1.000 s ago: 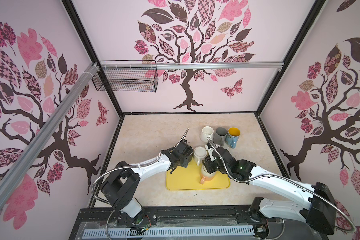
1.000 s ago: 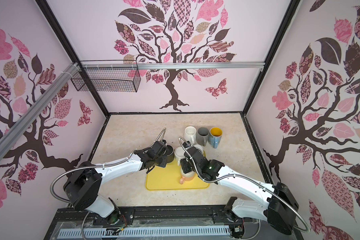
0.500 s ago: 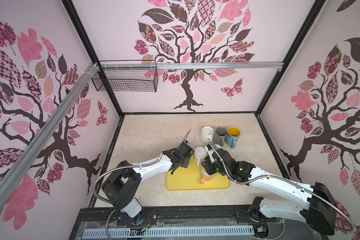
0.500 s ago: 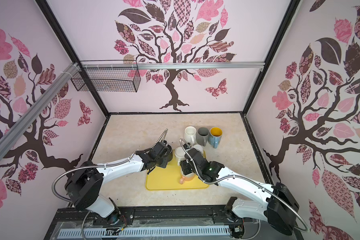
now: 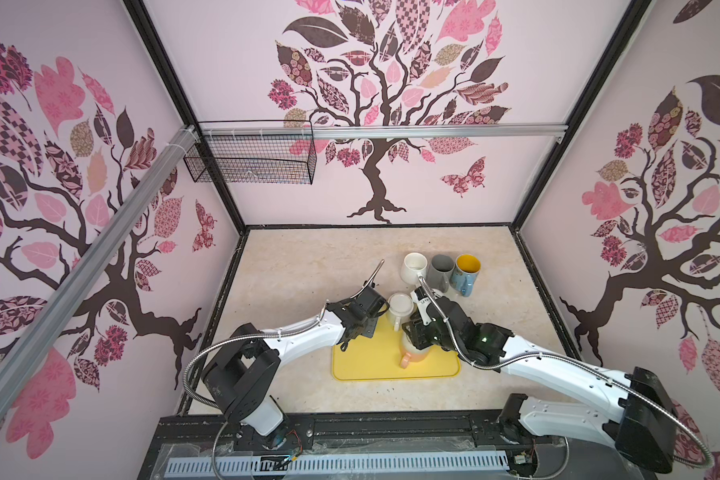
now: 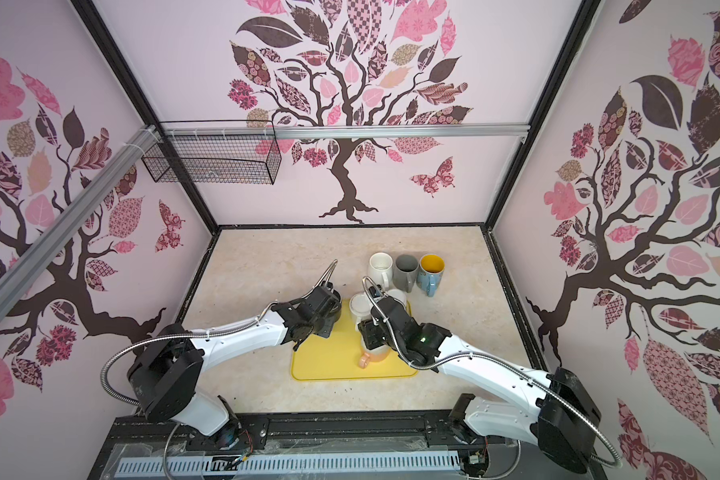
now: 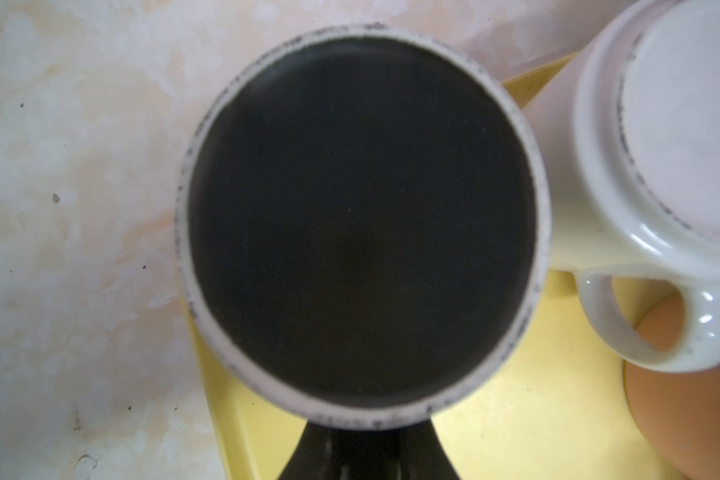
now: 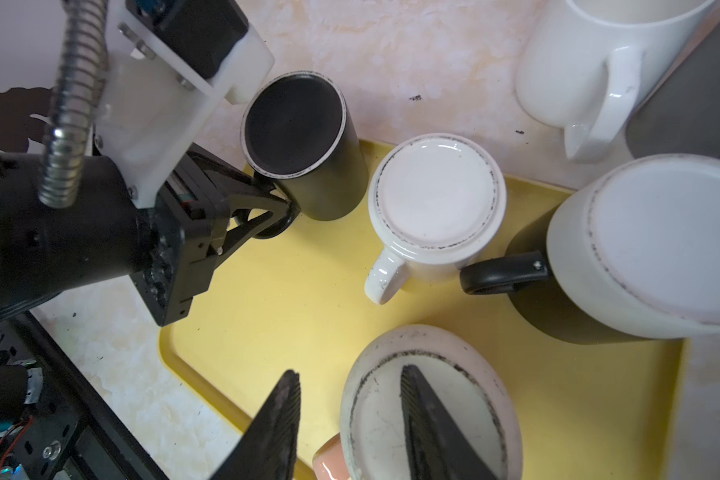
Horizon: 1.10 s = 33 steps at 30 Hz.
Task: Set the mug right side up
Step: 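Lower the left gripper and close it on the black mug's handle, then lift the black mug with the left gripper, turning its opening toward the right gripper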
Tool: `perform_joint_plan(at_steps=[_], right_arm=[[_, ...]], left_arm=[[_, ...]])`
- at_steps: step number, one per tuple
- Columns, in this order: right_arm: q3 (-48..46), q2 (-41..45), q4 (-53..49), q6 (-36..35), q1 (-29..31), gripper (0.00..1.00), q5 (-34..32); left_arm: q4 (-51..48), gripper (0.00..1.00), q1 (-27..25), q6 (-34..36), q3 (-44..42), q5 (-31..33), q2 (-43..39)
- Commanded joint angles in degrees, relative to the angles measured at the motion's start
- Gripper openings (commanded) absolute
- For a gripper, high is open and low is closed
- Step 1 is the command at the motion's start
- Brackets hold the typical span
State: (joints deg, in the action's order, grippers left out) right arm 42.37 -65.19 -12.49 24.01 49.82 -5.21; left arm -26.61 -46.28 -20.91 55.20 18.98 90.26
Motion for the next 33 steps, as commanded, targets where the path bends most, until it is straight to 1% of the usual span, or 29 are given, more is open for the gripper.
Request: perform_joint_plan(at_steps=[1,4,10,13,16,19,22,26,29,33], right_arm=[[0.6,1.7,1.3,0.5,0.2,0.43,1.1],[0.8,1.5,1.0,0.6,0.2,0.43,1.7],[0.3,2.5,1.5,1.3,0.3,0.43,2.4],[0.7,1.7,1.0,1.1,0.2,0.43,2.0],[1.1,0.9,0.9,1.1,0.2,0.43,2.3],[1.0,1.4,2.3,1.7,0.2,0.43,3.0],[1.0,2.0,3.6,2.5,0.2,0.44,4.0],[1.3,1.8,6.2,3.7,0.3,0.44,6.3],[1.2,0.6,9.9,5.6,0.3,0.45,10.1],[-0.4,-0.8,19.7,10.8,0.2,0.46,16.6]], left_arm=[[-1.0,0.00,-0.5,1.0,1.4,5.8,-3.9],[-2.9,0.00,-0.6,1.0,1.5,7.7,-4.9],[-4.2,0.00,-1.1,1.2,1.0,8.4,-7.9],[-4.9,0.00,-1.9,1.9,1.1,10.7,-9.9],[-7.0,0.00,-2.4,3.0,2.4,13.0,-10.9],[-9.4,0.00,-2.4,3.2,3.6,13.0,-12.5],[-9.2,0.00,-2.4,2.5,3.2,11.5,-17.2],[-7.3,0.00,-2.4,1.5,2.6,8.8,-25.5],[-7.4,0.00,-2.2,0.9,3.5,5.9,-30.8],[-6.4,0.00,-2.1,-0.3,4.3,0.6,-37.0]])
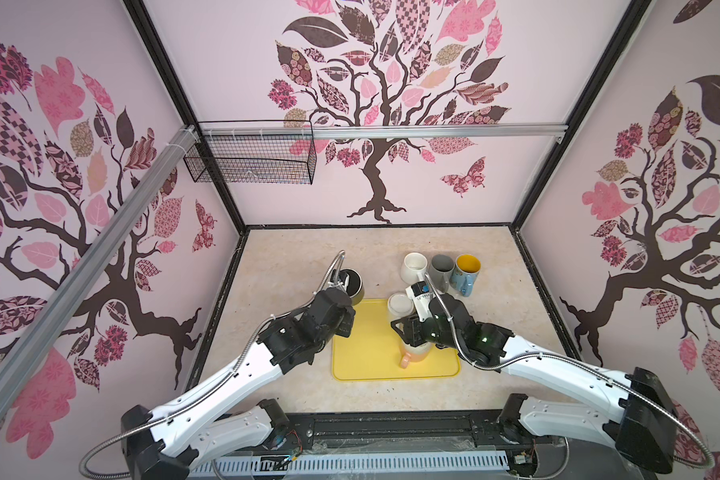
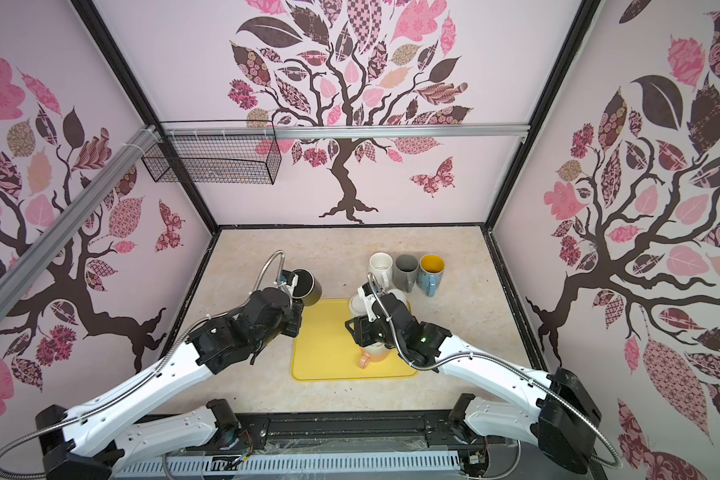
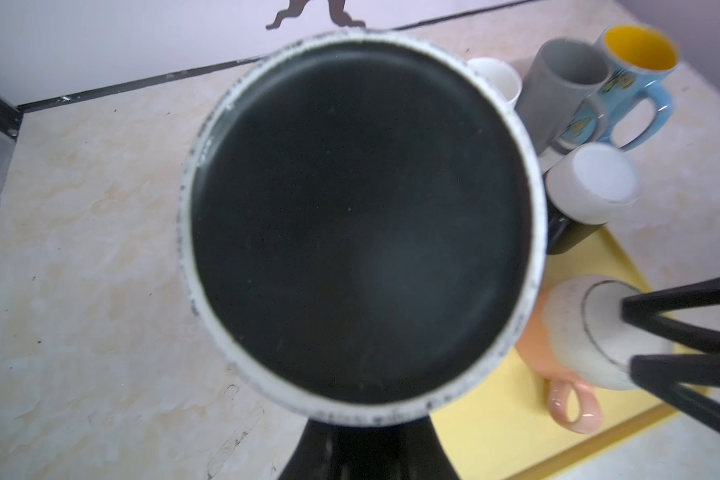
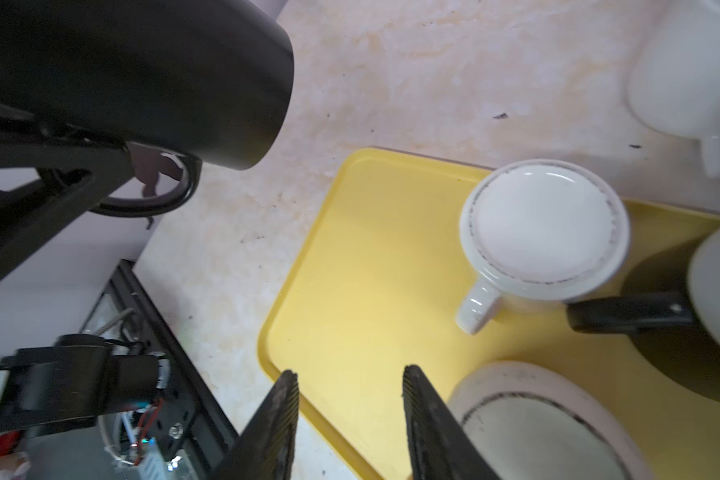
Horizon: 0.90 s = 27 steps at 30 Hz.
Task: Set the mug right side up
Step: 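Lift the black mug with the left gripper, turning its opening toward the right gripper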
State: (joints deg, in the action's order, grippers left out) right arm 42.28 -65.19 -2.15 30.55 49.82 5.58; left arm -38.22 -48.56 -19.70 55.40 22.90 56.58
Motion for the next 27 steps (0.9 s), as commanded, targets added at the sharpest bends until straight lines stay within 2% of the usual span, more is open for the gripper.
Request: perform_joint_plan(at_steps=[1,4,8,12,20,27], right_arm=[[-0.7,-1.1,11.2,5.4,0.2,0.46,6.7],[-2.2,-2.9,20.5,10.9,0.2,0.46,11.2],[-4.8,-6.2,34.3,17.2,0.3,0.47,17.2],[-6.2,-8.2,41.8,21.2,0.2,0.48,20.4],[-11.3,-5.1,55.6,26.6,0.2,0.52,21.2],[-13.3,-2.7,62.4,29.5,0.0,0.54,20.3]], left_arm=[[5.4,0.00,0.3,-2.0,4.3,-4.2,-4.4],[8.1,0.00,0.5,-3.9,3.7,-8.7,-8.5],[18.5,0.00,0.8,-6.8,-1.2,-15.5,-14.1],[22.7,0.00,1.1,-9.6,-2.3,-20.3,-14.5],[33.4,0.00,3.1,-17.8,-5.9,-30.1,-13.4],[38.3,0.00,4.5,-22.5,-8.2,-33.6,-14.2]])
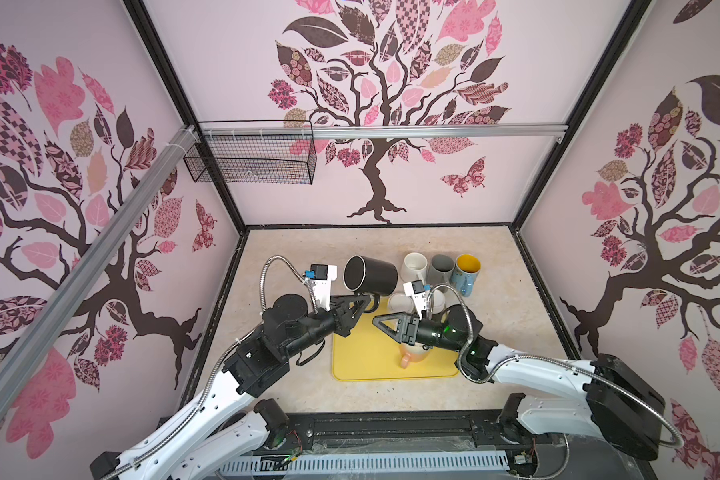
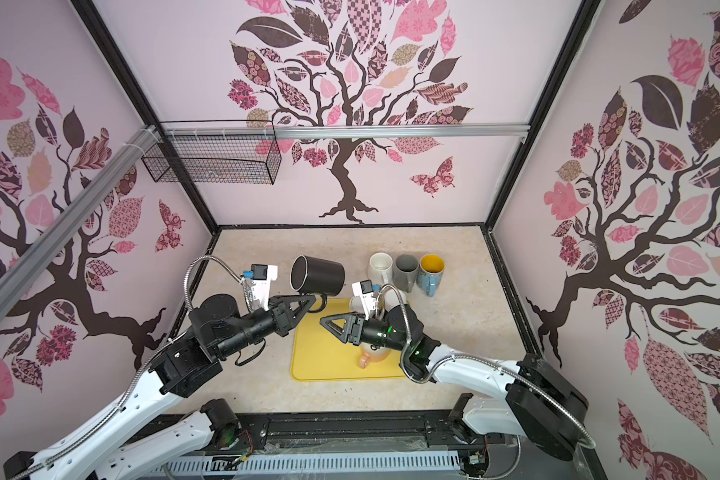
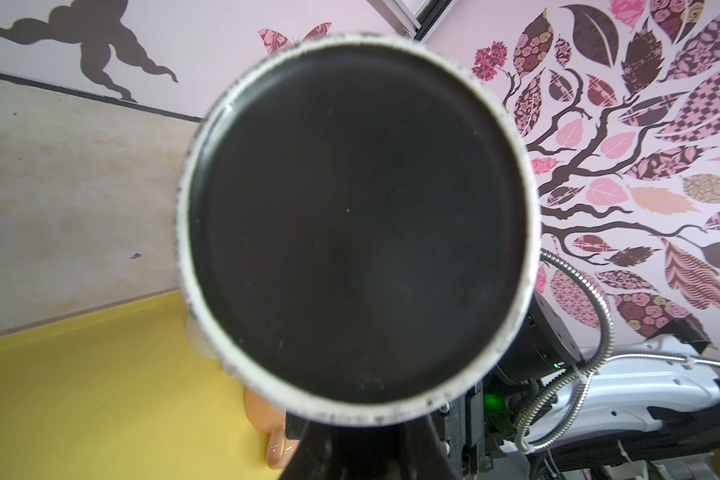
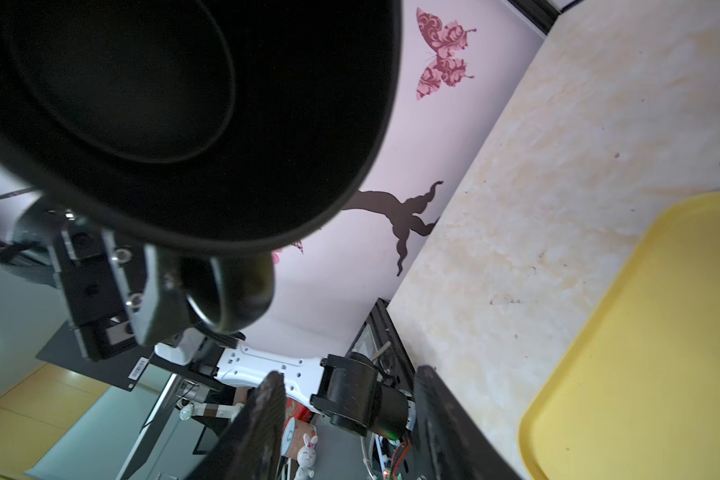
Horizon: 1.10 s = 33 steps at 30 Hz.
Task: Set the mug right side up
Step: 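Lift the black mug with the left gripper, turning its opening toward the right gripper, then close the right gripper on the black mug's rim and open the left gripper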
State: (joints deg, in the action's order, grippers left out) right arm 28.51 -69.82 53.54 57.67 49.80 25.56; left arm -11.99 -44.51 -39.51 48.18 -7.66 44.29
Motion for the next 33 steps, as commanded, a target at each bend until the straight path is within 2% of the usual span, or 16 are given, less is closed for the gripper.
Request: perform_joint_plan(at_steps=[1,6,11,15,23,30,33], right_arm=[[0.5,1.9,7.3,2.7,-0.2,0.54,0.4],[0.0,0.7,14.5,8.4,-2.9,0.52,0.8],[0.6,-1.5,21.2,14.3,-6.6,0.49,2.6],[2.1,-3.3,22.4,15.6,-6.8,0.48,3.1],[2.9,-4.8,26.7,18.0,-7.3,0.44,-0.6],[4.8,-6.8,27.5,18.7,-7.5,0.41,-2.0],[5.2,-7.3,27.0,18.6,-7.5,0.36,-3.5]], left_arm=[[12.6,0.00,0.4,-3.2,-1.2,-3.6,-1.8],[18.8,0.00,0.5,-7.0,-4.6,-5.8,-1.4],[20.7,0.00,0.5,-8.3,-6.2,-6.5,-1.2],[23.7,0.00,0.5,-9.2,-7.2,-8.0,-0.5],[29.9,0.00,-0.4,-11.8,-10.1,-10.6,2.0],[30.0,0.00,-1.8,-10.6,-10.6,-10.9,3.3],[30.0,0.00,-2.1,-10.0,-10.9,-11.4,3.6]])
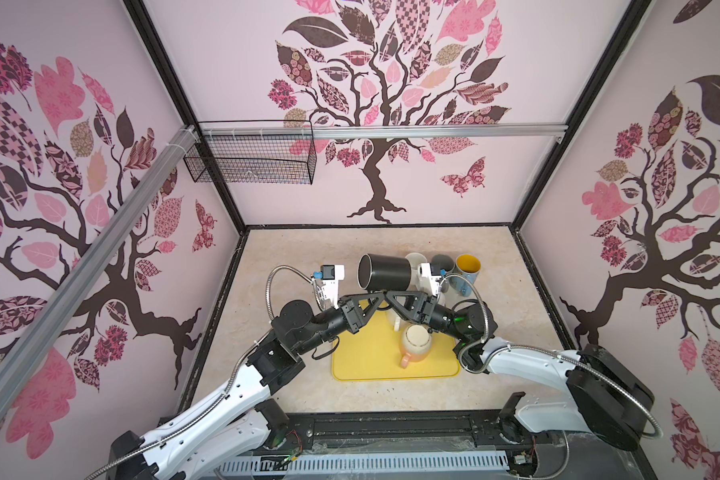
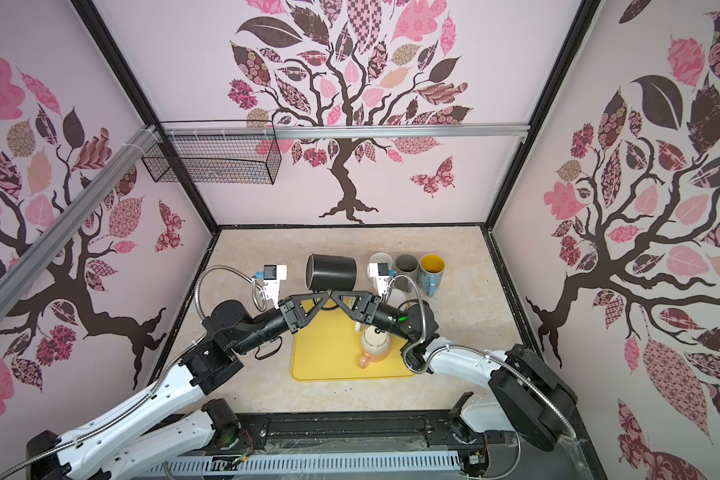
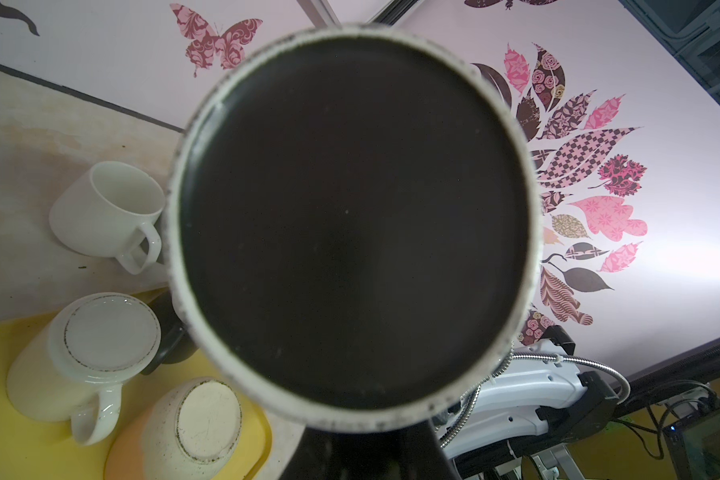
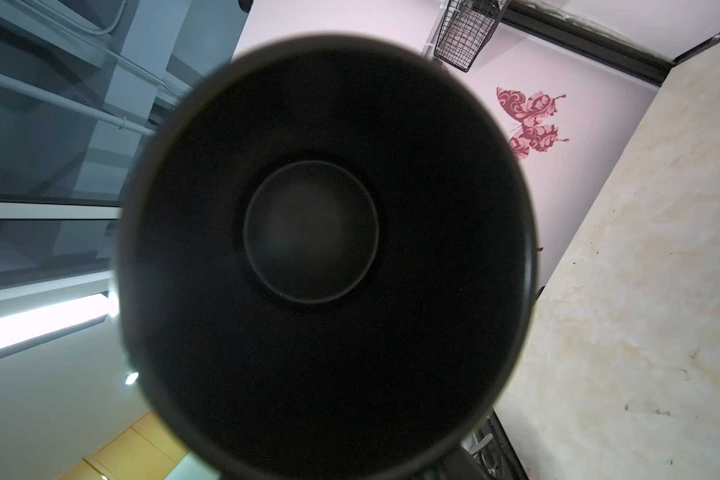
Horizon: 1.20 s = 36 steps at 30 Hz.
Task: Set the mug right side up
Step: 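Close the right gripper on the black mug's rim and open the left gripper, then carry the black mug beyond the tray with the right gripper while the left withdraws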
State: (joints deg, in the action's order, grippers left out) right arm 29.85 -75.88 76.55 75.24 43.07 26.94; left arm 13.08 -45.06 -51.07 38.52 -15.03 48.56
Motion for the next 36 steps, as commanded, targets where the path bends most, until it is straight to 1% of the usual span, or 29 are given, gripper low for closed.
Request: perform_joint_plan(at_steps=[1,5,8,10,11,16,17,22,24,25,26,27,28,29,32,34,36], right_arm=[[4.0,-1.6,4.0,1.1,-0.8,0.33,-5.2],[4.5,-3.2,5.8,1.9,-0.9,0.25,-6.1],[5.5,-4.8,7.1,2.5,-0.9,0.23,-5.7],[5.8,-5.8,7.8,2.6,-0.9,0.19,-5.4],[5.9,-6.1,7.9,2.7,-1.0,0.18,-5.3],[5.7,-6.4,7.7,2.4,-1.1,0.02,-5.1],[5.8,-6.4,7.3,2.3,-1.1,0.00,-5.1],[5.6,-5.4,5.4,0.9,-1.1,0.00,-5.0],[5.6,-4.6,4.5,0.0,-1.1,0.00,-4.7],[5.6,-4.1,3.3,-0.6,-1.1,0.00,-4.8],[5.7,-3.4,1.5,-1.6,-1.1,0.00,-4.8],[5.8,-2.8,0.0,-2.8,-1.1,0.00,-4.8],[5.9,-2.2,-1.3,-3.6,-1.1,0.00,-4.7],[5.9,-1.6,-2.6,-4.3,-1.2,0.00,-4.8],[6.5,-0.2,-6.4,-5.5,-1.3,0.00,-4.2],[7.0,0.9,-11.4,-5.9,-1.5,0.00,-5.1],[7.6,2.4,-16.4,-8.2,-1.6,0.00,-5.5]], left_arm=[[4.9,0.00,-1.6,1.6,-1.3,-4.2,-0.5],[4.7,0.00,-1.6,2.0,-1.7,-4.6,-0.6],[3.4,0.00,-1.6,3.0,-1.4,-5.0,0.5],[2.9,0.00,-1.6,3.5,-1.3,-5.8,1.6],[2.9,0.00,-1.7,3.4,-1.4,-6.0,1.9],[3.0,0.00,-1.7,3.4,-2.3,-5.5,2.7],[3.0,0.00,-1.7,3.5,-2.3,-5.1,2.7],[1.0,0.00,-1.7,4.6,-2.5,-3.2,2.4],[-1.5,0.00,-1.7,6.2,-1.8,-2.3,2.2],[-3.2,0.17,-1.7,7.2,-1.3,-1.6,2.0],[-6.8,0.40,-1.7,8.2,-0.5,-0.1,1.7],[-10.3,0.67,-1.7,9.6,0.5,1.7,1.3],[-13.3,0.88,-1.7,11.2,1.6,3.4,0.8],[-17.1,0.96,-1.7,12.6,2.8,6.0,0.2],[-25.2,0.96,-1.7,16.6,4.7,14.4,-2.4],[-29.0,0.96,-1.6,18.6,4.4,20.7,-4.7],[-31.7,0.96,-1.3,19.7,4.0,27.2,-7.0]])
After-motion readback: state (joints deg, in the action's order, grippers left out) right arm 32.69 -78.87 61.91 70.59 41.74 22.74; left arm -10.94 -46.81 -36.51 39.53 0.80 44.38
